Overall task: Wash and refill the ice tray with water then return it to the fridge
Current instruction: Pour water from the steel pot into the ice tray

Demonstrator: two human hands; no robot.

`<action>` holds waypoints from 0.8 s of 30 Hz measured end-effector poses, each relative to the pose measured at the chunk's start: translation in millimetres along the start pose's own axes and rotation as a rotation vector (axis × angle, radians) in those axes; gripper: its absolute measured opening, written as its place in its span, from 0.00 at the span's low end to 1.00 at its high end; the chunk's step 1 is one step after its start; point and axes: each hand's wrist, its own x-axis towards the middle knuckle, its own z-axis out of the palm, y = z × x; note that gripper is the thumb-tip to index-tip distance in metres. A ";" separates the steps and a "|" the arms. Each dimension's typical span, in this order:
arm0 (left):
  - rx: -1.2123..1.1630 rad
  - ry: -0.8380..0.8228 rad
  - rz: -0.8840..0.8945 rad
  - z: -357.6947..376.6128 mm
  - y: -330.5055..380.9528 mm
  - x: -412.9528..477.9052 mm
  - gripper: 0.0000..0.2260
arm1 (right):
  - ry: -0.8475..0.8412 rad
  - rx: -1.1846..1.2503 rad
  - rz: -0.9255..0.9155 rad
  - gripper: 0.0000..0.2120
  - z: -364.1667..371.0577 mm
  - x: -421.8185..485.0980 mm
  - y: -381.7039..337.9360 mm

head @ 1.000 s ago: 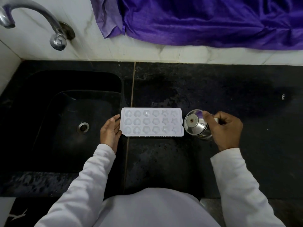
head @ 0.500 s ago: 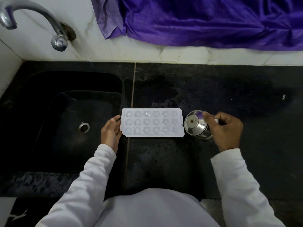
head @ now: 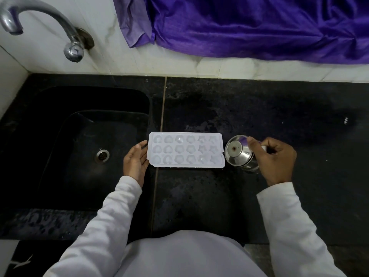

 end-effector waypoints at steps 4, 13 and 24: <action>-0.007 0.005 0.001 -0.1 -0.6 -0.1 0.12 | 0.005 0.036 0.017 0.20 -0.5 0.5 1.0; -0.012 0.051 0.034 3.1 4.5 -2.4 0.10 | 0.068 0.241 0.141 0.22 -1.9 2.3 0.1; 0.155 -0.085 0.366 29.0 40.8 -32.2 0.08 | 0.010 0.609 0.328 0.14 20.0 3.7 -20.5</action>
